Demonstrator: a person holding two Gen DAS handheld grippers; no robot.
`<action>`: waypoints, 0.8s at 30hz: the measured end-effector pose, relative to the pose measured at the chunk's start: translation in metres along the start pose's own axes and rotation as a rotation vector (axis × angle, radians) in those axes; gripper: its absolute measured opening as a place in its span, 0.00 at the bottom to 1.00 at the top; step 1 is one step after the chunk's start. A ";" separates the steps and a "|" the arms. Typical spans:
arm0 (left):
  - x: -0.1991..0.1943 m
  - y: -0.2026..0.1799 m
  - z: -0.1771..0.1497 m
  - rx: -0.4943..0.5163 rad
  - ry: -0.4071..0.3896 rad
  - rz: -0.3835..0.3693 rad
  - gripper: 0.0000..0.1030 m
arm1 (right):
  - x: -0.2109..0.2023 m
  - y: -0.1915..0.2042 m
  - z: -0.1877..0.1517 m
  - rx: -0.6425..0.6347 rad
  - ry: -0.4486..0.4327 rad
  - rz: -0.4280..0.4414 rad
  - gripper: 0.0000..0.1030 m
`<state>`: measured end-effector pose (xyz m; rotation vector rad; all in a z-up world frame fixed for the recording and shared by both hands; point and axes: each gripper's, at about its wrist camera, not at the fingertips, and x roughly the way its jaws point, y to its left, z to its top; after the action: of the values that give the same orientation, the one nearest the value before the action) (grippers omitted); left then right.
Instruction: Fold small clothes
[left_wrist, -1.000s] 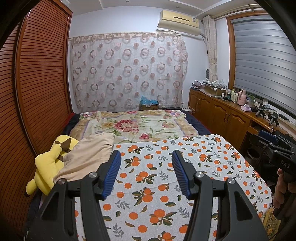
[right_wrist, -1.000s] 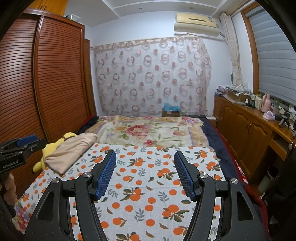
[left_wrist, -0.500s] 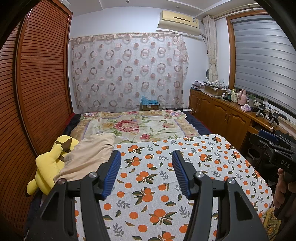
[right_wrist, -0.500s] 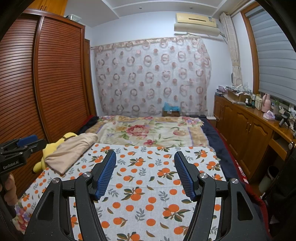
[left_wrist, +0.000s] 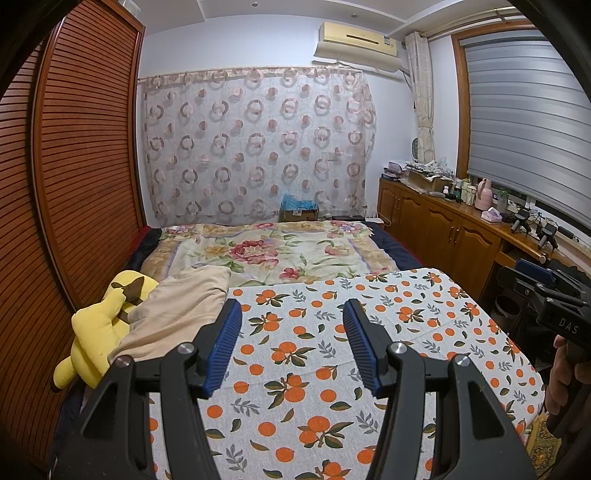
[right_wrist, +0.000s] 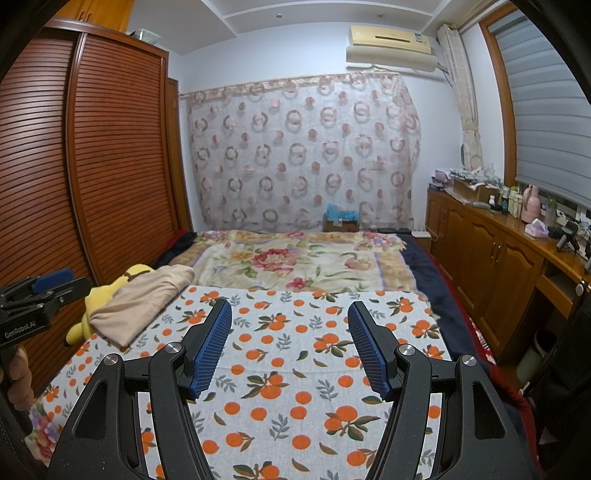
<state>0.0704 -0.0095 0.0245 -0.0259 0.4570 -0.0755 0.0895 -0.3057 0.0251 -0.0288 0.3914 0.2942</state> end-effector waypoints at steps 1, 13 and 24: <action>0.000 0.000 0.000 0.000 0.000 0.001 0.55 | 0.000 0.000 0.000 0.000 0.000 0.000 0.65; 0.000 0.000 -0.001 0.002 -0.001 0.001 0.55 | -0.001 -0.003 -0.001 0.003 0.001 0.000 0.65; 0.000 0.000 -0.001 0.002 -0.002 0.001 0.55 | -0.001 -0.004 -0.001 0.004 0.001 0.001 0.65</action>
<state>0.0698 -0.0099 0.0231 -0.0237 0.4553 -0.0748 0.0895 -0.3097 0.0247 -0.0244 0.3930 0.2943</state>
